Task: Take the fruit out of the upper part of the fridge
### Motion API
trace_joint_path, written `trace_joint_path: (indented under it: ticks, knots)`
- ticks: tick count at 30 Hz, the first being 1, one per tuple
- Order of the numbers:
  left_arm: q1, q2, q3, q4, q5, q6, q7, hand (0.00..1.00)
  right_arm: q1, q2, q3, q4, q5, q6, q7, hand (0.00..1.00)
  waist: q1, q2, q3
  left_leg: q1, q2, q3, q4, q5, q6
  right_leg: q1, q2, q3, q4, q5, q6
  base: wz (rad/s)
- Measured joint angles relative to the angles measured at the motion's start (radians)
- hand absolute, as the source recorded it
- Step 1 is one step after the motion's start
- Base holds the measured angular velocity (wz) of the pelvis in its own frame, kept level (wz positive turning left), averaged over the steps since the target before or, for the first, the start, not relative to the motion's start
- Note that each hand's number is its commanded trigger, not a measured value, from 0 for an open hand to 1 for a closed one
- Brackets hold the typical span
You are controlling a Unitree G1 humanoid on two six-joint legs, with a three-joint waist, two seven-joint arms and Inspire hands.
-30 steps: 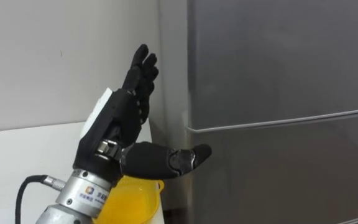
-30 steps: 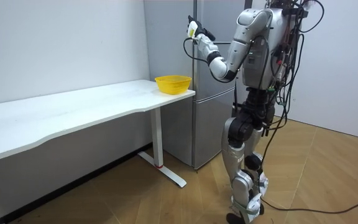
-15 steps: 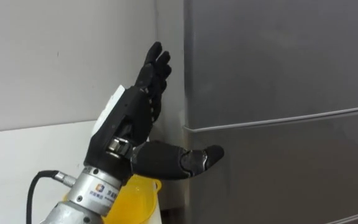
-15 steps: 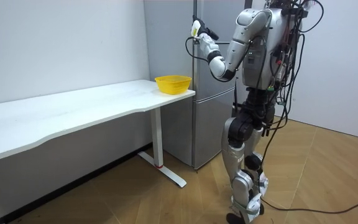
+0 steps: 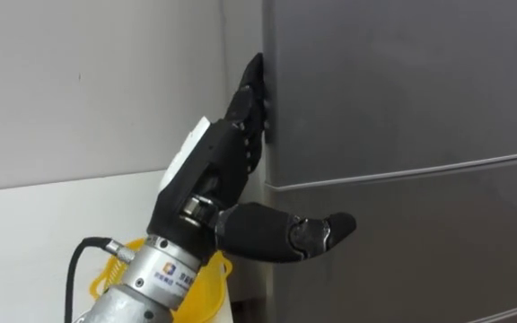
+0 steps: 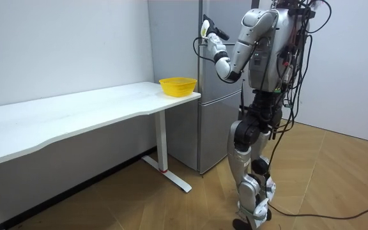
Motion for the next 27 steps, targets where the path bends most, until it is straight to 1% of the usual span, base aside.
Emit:
trace_joint_path:
  ticks: [7,8,9,10,14,16,19,23,27]
  knots:
    - [0.0,-0.008,0.0,0.0,0.0,0.004,-0.004,0.0,0.0,0.0,0.001,0.002,0.0,0.001,0.0,0.0,0.0,-0.003,-0.0006,0.0,0.0,-0.001,0.0,0.0,0.0,0.0,0.0,0.0,0.0,0.0,0.0,0.0]
    - [0.0,-0.008,0.0,0.0,0.0,0.004,-0.005,0.12,0.0,0.0,0.001,0.002,0.0,0.001,0.0,0.0,0.0,-0.004,-0.0006,0.0,0.0,-0.002,0.0,0.0,0.0,0.0,0.0,0.0,0.0,0.0,0.0,0.0]
    - [0.0,-0.008,-0.001,0.0,0.0,0.004,-0.006,0.64,0.0,0.0,0.001,0.002,0.0,0.001,0.0,0.0,0.0,-0.005,-0.0005,0.0,0.0,-0.002,0.0,0.0,0.0,0.0,0.0,0.0,0.0,0.0,0.0,0.0]
    - [0.0,-0.008,-0.001,0.0,0.0,0.004,-0.006,1.0,0.0,0.0,0.001,0.002,0.0,0.001,0.0,0.0,0.0,-0.005,-0.0004,0.0,0.0,-0.001,0.0,0.0,0.0,0.0,0.0,0.0,0.0,0.0,0.0,0.0]
    - [0.0,-0.011,0.001,0.0,0.0,0.004,-0.001,1.0,0.0,0.0,0.002,0.002,0.0,0.001,0.006,0.0,0.002,-0.008,0.0002,0.0,0.0,-0.002,0.0,0.0,0.0,-0.001,0.0,0.0,0.0,0.0,0.0,0.0]
    - [0.0,-0.011,0.017,0.0,0.0,0.005,0.011,1.0,0.0,0.0,0.002,0.002,0.0,0.001,0.008,0.0,0.004,-0.009,-0.0001,0.0,0.0,-0.002,0.0,0.0,0.0,-0.001,0.0,0.0,0.0,0.0,0.0,0.0]
    - [-0.002,-0.02,0.037,0.0,0.0,0.005,0.026,1.0,-0.001,0.0,0.002,0.002,0.001,0.001,0.009,0.0,0.005,-0.011,-0.0012,-0.003,0.0,-0.004,0.0,0.0,0.0,-0.001,0.0,-0.001,-0.002,0.001,0.002,0.02]
    - [-0.006,-0.031,0.039,-0.001,0.0,0.005,0.045,1.0,-0.004,0.0,0.012,0.002,0.0,0.001,0.008,0.0,0.006,-0.011,-0.0016,-0.005,-0.001,-0.006,0.0,0.0,0.0,0.0,-0.001,-0.001,-0.008,0.004,0.004,0.01]
    - [-0.025,-0.038,0.045,-0.001,0.001,0.003,0.05,1.0,-0.004,0.0,0.023,0.002,-0.002,0.001,0.008,0.0,0.012,-0.011,-0.0018,-0.006,-0.001,-0.009,0.0,0.0,0.0,0.003,-0.001,-0.001,-0.016,0.007,0.004,0.0]
